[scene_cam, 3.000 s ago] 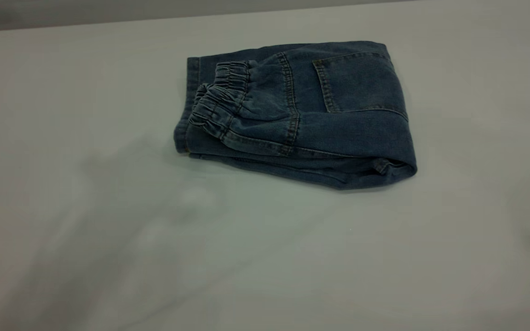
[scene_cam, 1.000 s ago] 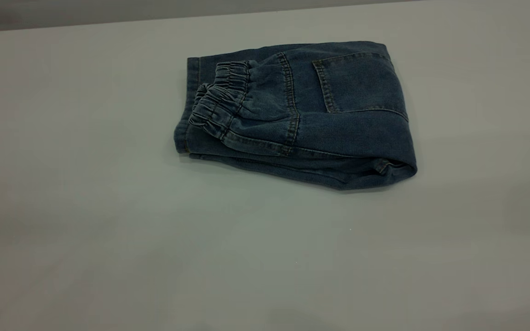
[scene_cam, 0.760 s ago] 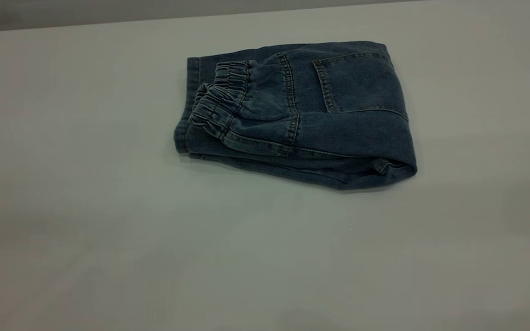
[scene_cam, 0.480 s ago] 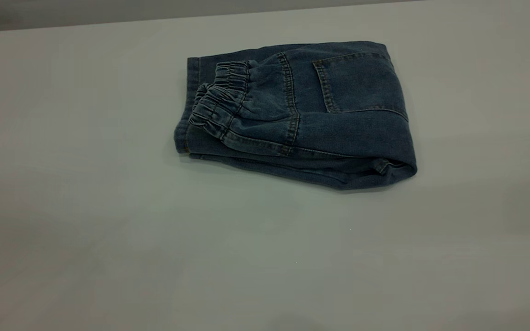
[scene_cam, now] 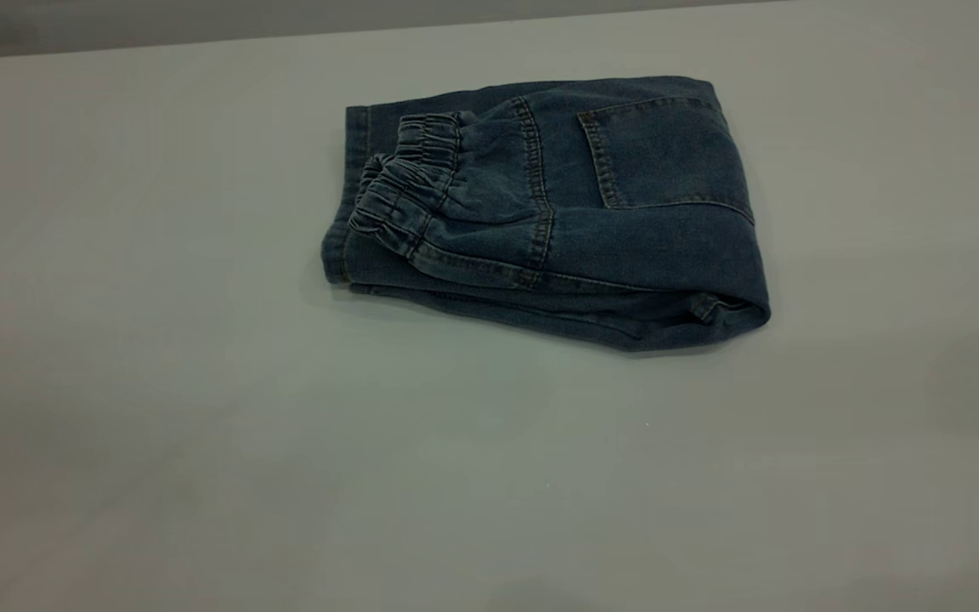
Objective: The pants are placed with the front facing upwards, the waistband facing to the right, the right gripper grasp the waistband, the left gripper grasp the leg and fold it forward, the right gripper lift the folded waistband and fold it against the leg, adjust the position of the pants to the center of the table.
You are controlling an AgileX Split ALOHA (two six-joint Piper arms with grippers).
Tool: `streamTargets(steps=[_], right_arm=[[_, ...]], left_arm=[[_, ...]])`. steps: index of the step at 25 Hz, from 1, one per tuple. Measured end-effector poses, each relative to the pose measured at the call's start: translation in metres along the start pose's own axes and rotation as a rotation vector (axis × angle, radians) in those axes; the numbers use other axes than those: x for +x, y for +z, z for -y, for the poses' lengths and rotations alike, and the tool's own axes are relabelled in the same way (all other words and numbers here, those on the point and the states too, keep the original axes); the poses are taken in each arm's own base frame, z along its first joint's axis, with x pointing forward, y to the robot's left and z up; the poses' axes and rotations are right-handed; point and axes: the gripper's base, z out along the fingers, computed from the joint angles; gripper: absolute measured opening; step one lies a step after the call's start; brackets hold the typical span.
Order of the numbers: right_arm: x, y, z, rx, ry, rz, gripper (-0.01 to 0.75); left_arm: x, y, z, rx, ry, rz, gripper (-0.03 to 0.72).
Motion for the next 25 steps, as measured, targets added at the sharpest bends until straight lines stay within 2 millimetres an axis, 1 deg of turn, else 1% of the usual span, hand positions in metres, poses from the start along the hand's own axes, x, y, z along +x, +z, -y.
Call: streamTargets(steps=[4,7,9,13,17,22,25], right_arm=[[0.0,0.0,0.0,0.0,0.0,0.0,0.557],[0.0,0.0,0.0,-0.001,0.0,0.0,0.557],[0.0,0.0,0.0,-0.001,0.0,0.0,0.557],[0.001,-0.002,-0.001,0.001,-0.003,0.016,0.556],[0.007,-0.011,-0.004,0.008,-0.015,0.081,0.556],[0.014,-0.021,-0.007,0.019,-0.032,0.158,0.554],[0.017,-0.024,-0.008,0.022,-0.038,0.185,0.554]], left_arm=[[0.001,-0.001,0.0,0.002,-0.001,0.01,0.475],[0.004,-0.006,0.0,-0.007,-0.015,0.046,0.475],[0.007,-0.011,-0.002,-0.041,-0.054,0.087,0.475],[0.017,-0.023,-0.005,-0.145,-0.163,0.184,0.475],[0.029,-0.036,-0.004,-0.292,-0.283,0.294,0.475],[0.039,-0.045,0.002,-0.446,-0.386,0.39,0.475],[0.042,-0.047,0.005,-0.491,-0.41,0.419,0.475]])
